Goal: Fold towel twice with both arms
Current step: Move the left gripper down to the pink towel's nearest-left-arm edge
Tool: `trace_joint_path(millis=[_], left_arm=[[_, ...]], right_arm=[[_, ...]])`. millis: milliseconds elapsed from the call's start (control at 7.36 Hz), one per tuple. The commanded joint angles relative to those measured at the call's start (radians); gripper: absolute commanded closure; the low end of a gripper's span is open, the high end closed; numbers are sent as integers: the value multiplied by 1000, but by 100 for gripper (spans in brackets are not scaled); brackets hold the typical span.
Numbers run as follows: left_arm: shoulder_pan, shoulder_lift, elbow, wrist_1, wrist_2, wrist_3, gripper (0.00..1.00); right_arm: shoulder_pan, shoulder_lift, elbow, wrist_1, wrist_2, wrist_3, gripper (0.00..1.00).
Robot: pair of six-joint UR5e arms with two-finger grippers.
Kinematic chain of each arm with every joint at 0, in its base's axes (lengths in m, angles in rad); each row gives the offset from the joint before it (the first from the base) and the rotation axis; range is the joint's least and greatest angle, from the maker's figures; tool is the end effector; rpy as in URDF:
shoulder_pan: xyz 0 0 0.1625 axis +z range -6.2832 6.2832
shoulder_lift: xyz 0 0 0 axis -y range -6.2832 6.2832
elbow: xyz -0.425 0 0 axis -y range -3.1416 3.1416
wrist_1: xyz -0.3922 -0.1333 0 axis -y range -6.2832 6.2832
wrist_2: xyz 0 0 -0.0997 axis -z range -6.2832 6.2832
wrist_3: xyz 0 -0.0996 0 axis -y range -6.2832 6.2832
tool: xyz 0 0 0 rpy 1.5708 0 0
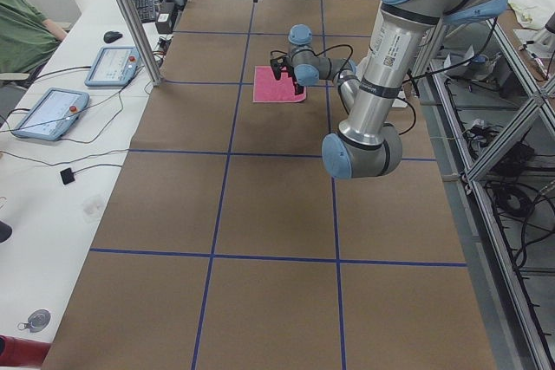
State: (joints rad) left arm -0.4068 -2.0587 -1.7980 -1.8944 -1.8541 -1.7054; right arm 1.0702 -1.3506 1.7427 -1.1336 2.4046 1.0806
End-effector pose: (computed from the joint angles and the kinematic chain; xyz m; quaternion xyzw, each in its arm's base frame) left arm 0.5353 -0.3455 0.2433 -0.0548 0.5034 -0.1623 0.8469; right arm -0.2223 -0.5304 0.3991 -0.0043 -0.5225 0.0830 0.8486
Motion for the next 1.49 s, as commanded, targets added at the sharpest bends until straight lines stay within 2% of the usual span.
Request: trace_joint_path(millis=[0,272,543,1358], left_arm=[[40,12,8,0,29,-20,1],[46,12,9,0,35,-25,1],[46,11,12,0,35,-25,13],[60,-3,54,-3,47,-25,17]], right_arm=[[-4,1,5,0,-4,7,0],[-3,1,8,2,-2,5,0],[-4,2,6,0,-2,9,0],[-4,1,5,0,-2,9,0]])
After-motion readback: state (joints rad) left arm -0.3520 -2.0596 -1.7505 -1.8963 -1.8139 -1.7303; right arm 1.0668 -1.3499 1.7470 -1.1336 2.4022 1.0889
